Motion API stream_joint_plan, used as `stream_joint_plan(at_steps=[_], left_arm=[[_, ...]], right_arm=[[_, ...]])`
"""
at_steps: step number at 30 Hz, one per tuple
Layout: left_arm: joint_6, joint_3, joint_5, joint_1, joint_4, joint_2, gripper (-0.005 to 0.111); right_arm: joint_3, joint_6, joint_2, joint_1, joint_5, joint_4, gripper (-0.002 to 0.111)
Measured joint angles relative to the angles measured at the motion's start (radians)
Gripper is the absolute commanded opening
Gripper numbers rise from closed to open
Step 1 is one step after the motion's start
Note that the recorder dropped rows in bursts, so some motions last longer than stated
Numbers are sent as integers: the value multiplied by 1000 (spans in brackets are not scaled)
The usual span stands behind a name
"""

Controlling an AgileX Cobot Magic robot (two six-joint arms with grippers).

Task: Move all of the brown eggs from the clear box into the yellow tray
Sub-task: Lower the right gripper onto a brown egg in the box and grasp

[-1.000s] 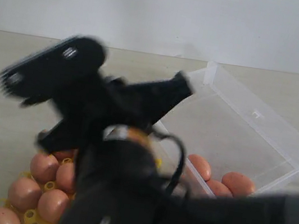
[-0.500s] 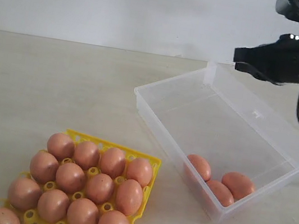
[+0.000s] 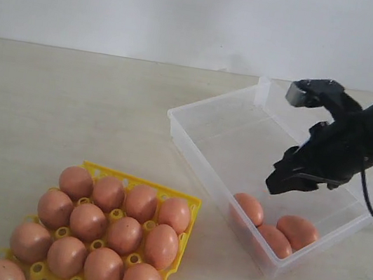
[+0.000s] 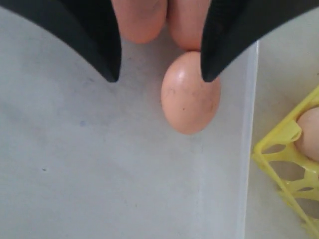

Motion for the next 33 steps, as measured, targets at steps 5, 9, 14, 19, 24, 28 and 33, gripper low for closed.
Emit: stream_joint_plan(at_steps=[5, 9, 14, 19, 24, 28, 33], left_arm=[[0, 0, 0, 0, 0, 0, 4], [0, 0, 0, 0, 0, 0, 4], [0, 0, 0, 0, 0, 0, 4], [0, 0, 0, 0, 0, 0, 4], [0, 0, 0, 0, 0, 0, 4], [0, 0, 0, 0, 0, 0, 4], [0, 0, 0, 0, 0, 0, 4]], right_arm=[[0, 21, 66, 71, -44, -7, 51], [0, 23, 92, 99, -80, -8, 51], [0, 29, 134, 105, -125, 28, 51], [0, 29, 165, 105, -149, 74, 47], [0, 29, 166, 105, -157, 79, 0], [0, 59, 166, 105, -169, 80, 0], [0, 223, 125, 105, -198, 19, 0]])
